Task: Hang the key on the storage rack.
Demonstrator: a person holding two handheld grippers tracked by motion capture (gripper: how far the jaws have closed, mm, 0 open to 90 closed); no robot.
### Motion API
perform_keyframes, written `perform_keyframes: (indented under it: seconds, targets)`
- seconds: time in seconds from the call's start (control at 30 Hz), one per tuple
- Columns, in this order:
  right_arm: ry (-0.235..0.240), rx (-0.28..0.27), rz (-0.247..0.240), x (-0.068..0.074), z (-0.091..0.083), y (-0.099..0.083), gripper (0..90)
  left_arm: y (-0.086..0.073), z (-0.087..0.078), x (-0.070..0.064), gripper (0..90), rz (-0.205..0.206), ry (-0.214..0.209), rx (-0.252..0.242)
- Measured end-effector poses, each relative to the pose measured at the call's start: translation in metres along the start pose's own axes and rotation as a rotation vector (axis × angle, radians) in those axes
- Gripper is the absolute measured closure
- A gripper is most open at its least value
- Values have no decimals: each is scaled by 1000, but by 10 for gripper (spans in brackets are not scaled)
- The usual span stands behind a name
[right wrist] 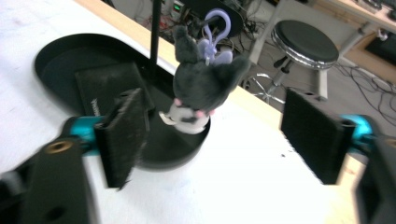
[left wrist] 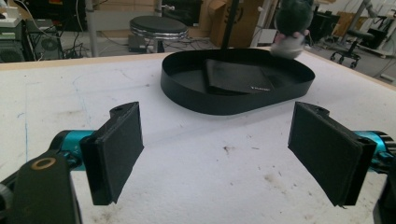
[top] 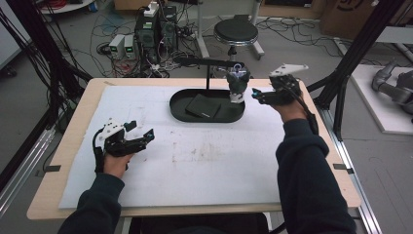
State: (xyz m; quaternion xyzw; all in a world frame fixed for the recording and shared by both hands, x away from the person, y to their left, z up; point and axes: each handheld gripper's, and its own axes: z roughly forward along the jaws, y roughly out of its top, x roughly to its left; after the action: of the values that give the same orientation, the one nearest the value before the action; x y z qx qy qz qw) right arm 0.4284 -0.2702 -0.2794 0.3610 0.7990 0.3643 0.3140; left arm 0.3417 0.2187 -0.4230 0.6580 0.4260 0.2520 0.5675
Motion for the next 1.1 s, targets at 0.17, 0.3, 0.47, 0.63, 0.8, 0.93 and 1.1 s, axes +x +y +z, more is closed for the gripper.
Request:
perform_keyframes:
  seconds: [0.17,0.3,0.47,0.63,0.8,0.93,1.1]
  targets:
    - [22,-22,81,-11,-25,-45,223,0,0,2,176,-10,1,-6]
    - [37,-15,154,-10,-31,-85,220,0,-1,0,174,8,3,0]
    - [49,-38,220,4,-32,-135,219,-1,-2,-1,174,21,-1,11]
    - [31,-68,231,17,-31,-164,218,0,-2,-3,174,31,-9,9]
    - [17,-61,207,27,-30,-174,218,0,-3,-5,174,41,-13,10]
    - [4,-49,161,31,-28,-171,218,-2,-5,-6,174,43,-11,11]
    - [3,-40,138,34,-28,-170,218,-2,-5,-7,174,50,-11,15]
